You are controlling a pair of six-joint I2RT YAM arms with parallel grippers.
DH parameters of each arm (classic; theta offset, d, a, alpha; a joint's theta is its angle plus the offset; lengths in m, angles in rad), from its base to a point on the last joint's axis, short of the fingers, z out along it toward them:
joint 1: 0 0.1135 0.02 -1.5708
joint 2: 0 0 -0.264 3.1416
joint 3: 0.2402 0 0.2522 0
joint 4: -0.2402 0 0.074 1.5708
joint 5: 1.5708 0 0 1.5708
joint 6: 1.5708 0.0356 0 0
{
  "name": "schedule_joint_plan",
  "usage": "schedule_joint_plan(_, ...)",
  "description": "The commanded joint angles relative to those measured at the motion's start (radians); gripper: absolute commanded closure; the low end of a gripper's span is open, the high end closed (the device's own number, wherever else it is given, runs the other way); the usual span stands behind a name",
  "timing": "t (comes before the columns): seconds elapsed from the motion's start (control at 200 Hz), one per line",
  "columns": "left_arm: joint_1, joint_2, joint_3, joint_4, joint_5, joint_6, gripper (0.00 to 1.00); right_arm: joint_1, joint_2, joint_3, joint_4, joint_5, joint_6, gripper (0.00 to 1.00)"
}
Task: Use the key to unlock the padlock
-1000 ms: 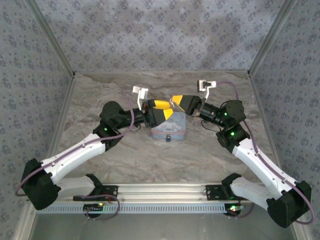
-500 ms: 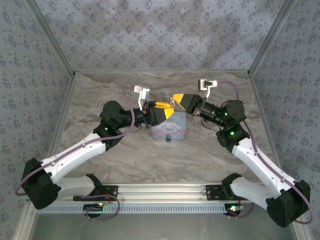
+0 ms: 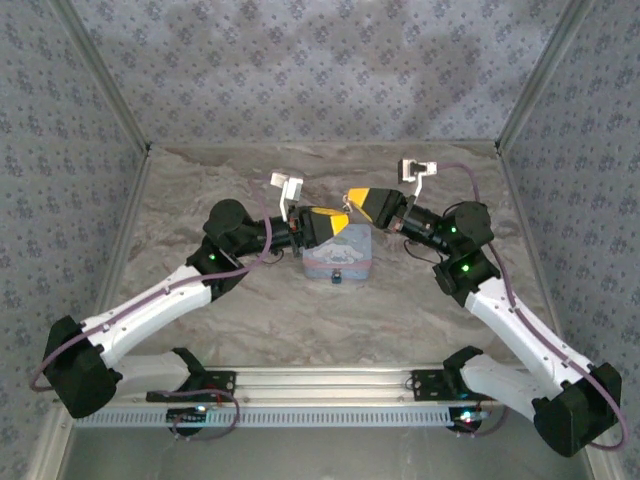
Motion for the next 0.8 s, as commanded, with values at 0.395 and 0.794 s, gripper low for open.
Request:
schedule_joint_plan(0.395,-0.007,0.048,0.346,-0.939,-0.122,0.454,1.00,-0.209,-0.158,0.083,-0.795,0.031,-0.432,0.62)
schedule_joint_plan(0.794,-0.041,0.102,0.439,-1.144,-0.323,0.704,1.00,-0.190,-0.044,0.289,-1.190,0.107,-0.545,0.58)
